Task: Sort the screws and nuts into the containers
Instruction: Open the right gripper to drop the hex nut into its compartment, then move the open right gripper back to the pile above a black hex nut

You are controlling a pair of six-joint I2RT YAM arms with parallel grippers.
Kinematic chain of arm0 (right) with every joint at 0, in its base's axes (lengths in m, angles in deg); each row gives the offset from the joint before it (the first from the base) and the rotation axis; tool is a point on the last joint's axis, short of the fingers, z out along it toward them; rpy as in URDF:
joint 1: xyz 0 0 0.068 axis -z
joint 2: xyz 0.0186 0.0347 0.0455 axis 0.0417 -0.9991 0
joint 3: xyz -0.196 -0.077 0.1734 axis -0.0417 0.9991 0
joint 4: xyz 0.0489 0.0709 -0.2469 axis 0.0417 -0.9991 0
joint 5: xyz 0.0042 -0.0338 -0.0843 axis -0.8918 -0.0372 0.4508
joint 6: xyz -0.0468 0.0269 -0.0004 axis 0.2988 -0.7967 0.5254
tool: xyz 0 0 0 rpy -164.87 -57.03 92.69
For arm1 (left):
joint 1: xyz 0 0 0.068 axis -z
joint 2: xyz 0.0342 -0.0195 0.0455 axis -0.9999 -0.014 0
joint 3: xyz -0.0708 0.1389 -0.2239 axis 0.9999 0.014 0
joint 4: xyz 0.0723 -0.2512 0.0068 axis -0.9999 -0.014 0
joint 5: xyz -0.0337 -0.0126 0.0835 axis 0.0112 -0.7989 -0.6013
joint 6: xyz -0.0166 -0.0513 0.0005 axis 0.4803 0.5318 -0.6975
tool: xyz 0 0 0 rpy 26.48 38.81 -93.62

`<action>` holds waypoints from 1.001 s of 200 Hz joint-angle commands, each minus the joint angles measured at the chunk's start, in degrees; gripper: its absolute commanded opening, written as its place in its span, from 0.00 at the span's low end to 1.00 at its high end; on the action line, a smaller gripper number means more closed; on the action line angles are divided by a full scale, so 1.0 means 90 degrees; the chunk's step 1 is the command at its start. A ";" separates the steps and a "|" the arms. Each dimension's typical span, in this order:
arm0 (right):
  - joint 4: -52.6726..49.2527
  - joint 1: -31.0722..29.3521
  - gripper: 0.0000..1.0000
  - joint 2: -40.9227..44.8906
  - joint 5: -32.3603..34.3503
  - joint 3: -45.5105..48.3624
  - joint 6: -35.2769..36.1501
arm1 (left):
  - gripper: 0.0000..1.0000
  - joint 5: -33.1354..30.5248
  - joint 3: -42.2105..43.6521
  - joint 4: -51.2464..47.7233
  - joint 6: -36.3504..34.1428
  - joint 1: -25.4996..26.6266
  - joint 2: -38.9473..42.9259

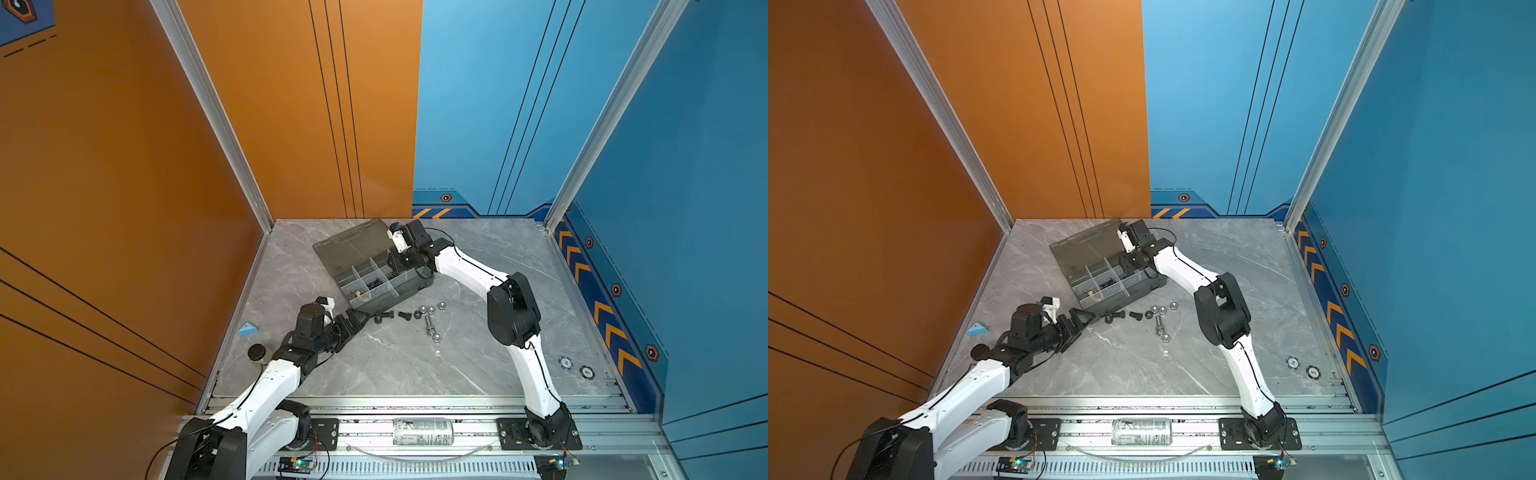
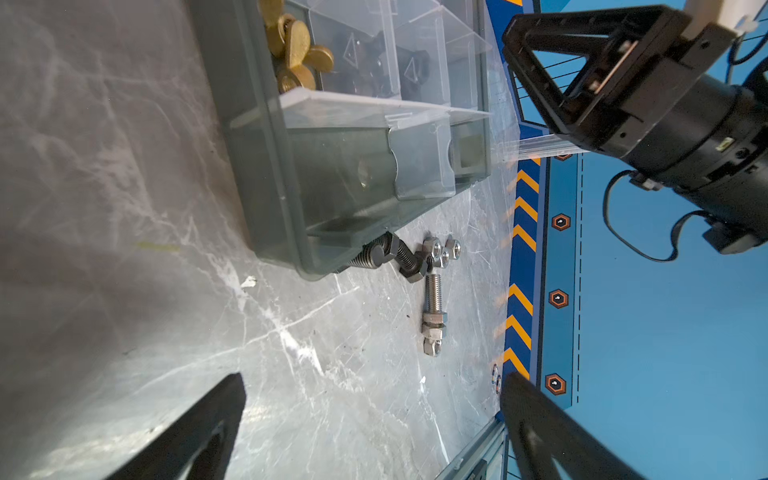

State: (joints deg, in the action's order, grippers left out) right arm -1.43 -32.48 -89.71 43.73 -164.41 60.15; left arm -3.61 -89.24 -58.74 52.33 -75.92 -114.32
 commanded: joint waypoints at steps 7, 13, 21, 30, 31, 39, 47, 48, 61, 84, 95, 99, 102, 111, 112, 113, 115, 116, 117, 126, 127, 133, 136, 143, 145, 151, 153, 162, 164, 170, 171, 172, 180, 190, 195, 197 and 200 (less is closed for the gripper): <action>-0.0854 -0.0030 0.47 0.0386 -0.0100 0.0019 0.0346 | 0.98 0.0000 0.0072 -0.0116 0.0024 -0.0050 0.0118; -0.0971 -0.0017 0.48 0.0503 -0.0154 0.0087 0.0386 | 0.98 -0.0001 0.0073 -0.0115 0.0024 -0.0050 0.0133; -0.1144 -0.0013 0.49 0.0656 -0.0232 0.0200 0.0440 | 0.98 -0.0012 0.0091 -0.0108 0.0030 -0.0054 0.0149; -0.1335 -0.0014 0.50 0.0837 -0.0283 0.0352 0.0487 | 0.98 -0.0028 0.0092 -0.0118 0.0051 -0.0050 0.0162; -0.1358 -0.0013 0.51 0.0867 -0.0287 0.0371 0.0487 | 0.98 -0.0034 0.0092 -0.0117 0.0054 -0.0050 0.0162; -0.1477 -0.0026 0.51 0.1056 -0.0290 0.0574 0.0533 | 0.98 -0.0050 0.0073 -0.0136 0.0056 -0.0059 0.0162; -0.1558 -0.0032 0.51 0.1261 -0.0236 0.0818 0.0555 | 0.98 -0.0059 0.0040 -0.0170 0.0045 -0.0067 0.0166; -0.1567 -0.0032 0.51 0.1274 -0.0224 0.0849 0.0560 | 0.98 -0.0059 0.0037 -0.0173 0.0046 -0.0058 0.0169; -0.1588 -0.0050 0.52 0.1746 -0.0153 0.1408 0.0609 | 0.98 -0.0046 0.0012 -0.0195 0.0042 -0.0054 0.0182; -0.1589 -0.0066 0.53 0.2300 0.0056 0.2223 0.0598 | 0.98 -0.0130 0.0067 -0.0178 0.0089 -0.0011 0.0229; -0.1580 -0.0073 0.53 0.2485 0.0239 0.2568 0.0552 | 0.98 -0.0151 0.0110 -0.0149 0.0101 -0.0010 0.0248; -0.1564 -0.0073 0.53 0.2535 0.0290 0.2672 0.0538 | 0.98 -0.0157 0.0113 -0.0146 0.0106 -0.0010 0.0258; -0.1532 -0.0071 0.53 0.2573 0.0316 0.2761 0.0516 | 0.98 -0.0163 0.0115 -0.0151 0.0106 -0.0010 0.0244; -0.1431 -0.0070 0.53 0.2640 0.0367 0.3008 0.0449 | 0.98 -0.0158 0.0119 -0.0147 0.0100 -0.0011 0.0238; -0.1421 -0.0070 0.53 0.2647 0.0375 0.3032 0.0444 | 0.98 -0.0157 0.0120 -0.0147 0.0098 -0.0011 0.0240; -0.1411 -0.0075 0.53 0.2650 0.0379 0.3054 0.0436 | 0.98 -0.0157 0.0111 -0.0151 0.0102 -0.0011 0.0236; -0.1384 -0.0079 0.53 0.2658 0.0392 0.3105 0.0428 | 0.98 -0.0160 0.0112 -0.0148 0.0099 -0.0011 0.0233; -0.1368 -0.0075 0.53 0.2661 0.0398 0.3125 0.0419 | 0.98 -0.0158 0.0112 -0.0147 0.0102 -0.0011 0.0232; -0.1355 -0.0078 0.53 0.2662 0.0400 0.3145 0.0409 | 0.98 -0.0158 0.0107 -0.0152 0.0104 -0.0015 0.0227; -0.1233 -0.0094 0.53 0.2673 0.0513 0.3326 0.0333 | 0.98 -0.0145 0.0079 -0.0146 0.0086 -0.0011 0.0193; -0.1219 -0.0097 0.53 0.2673 0.0531 0.3343 0.0322 | 0.98 -0.0141 0.0081 -0.0151 0.0086 -0.0011 0.0193; -0.1117 -0.0111 0.53 0.2666 0.0625 0.3454 0.0255 | 0.98 -0.0125 0.0069 -0.0147 0.0078 -0.0010 0.0176; -0.1059 -0.0127 0.53 0.2659 0.0656 0.3507 0.0228 | 0.98 -0.0116 0.0058 -0.0151 0.0074 -0.0010 0.0158; -0.0899 -0.0158 0.53 0.2648 0.0680 0.3634 0.0179 | 0.98 -0.0109 0.0045 -0.0147 0.0072 -0.0002 0.0137; -0.0860 -0.0163 0.53 0.2640 0.0685 0.3667 0.0169 | 0.98 -0.0104 0.0044 -0.0147 0.0070 -0.0003 0.0123; -0.0751 -0.0199 0.53 0.2620 0.0685 0.3737 0.0138 | 0.98 -0.0106 0.0043 -0.0145 0.0077 -0.0009 0.0110; -0.0716 -0.0205 0.53 0.2611 0.0684 0.3759 0.0129 | 0.98 -0.0108 0.0041 -0.0139 0.0076 0.0002 0.0101; -0.0578 -0.0253 0.52 0.2561 0.0700 0.3845 0.0092 | 0.98 -0.0108 0.0038 -0.0118 0.0083 0.0008 0.0085; -0.0553 -0.0258 0.52 0.2550 0.0690 0.3862 0.0081 | 0.98 -0.0108 0.0037 -0.0117 0.0087 0.0009 0.0078; -0.0491 -0.0276 0.52 0.2504 0.0611 0.3875 0.0070 | 0.98 -0.0115 0.0034 -0.0111 0.0094 0.0018 0.0076; -0.0482 -0.0276 0.52 0.2496 0.0595 0.3876 0.0064 | 0.98 -0.0111 0.0034 -0.0114 0.0090 0.0018 0.0076; -0.0473 -0.0281 0.52 0.2487 0.0577 0.3882 0.0061 | 0.98 -0.0110 0.0044 -0.0120 0.0093 0.0028 0.0071; -0.0401 -0.0301 0.52 0.2440 0.0436 0.3887 0.0018 | 0.98 -0.0118 0.0051 -0.0115 0.0100 0.0029 0.0076; -0.0271 -0.0306 0.52 0.2399 0.0276 0.3909 -0.0029 | 0.98 -0.0143 0.0052 -0.0126 0.0102 0.0029 0.0085; -0.0205 -0.0314 0.52 0.2374 0.0228 0.3916 -0.0039 | 0.98 -0.0144 0.0049 -0.0134 0.0100 0.0029 0.0095; -0.0189 -0.0315 0.52 0.2369 0.0215 0.3933 -0.0047 | 0.98 -0.0149 0.0052 -0.0136 0.0101 0.0029 0.0105; -0.0162 -0.0320 0.52 0.2351 0.0209 0.3918 -0.0053 | 0.98 -0.0155 0.0053 -0.0144 0.0102 0.0029 0.0105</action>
State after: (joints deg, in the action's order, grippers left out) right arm -7.47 -34.91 -67.26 47.62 -129.85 61.57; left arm -3.85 -89.02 -59.40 53.09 -75.90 -113.44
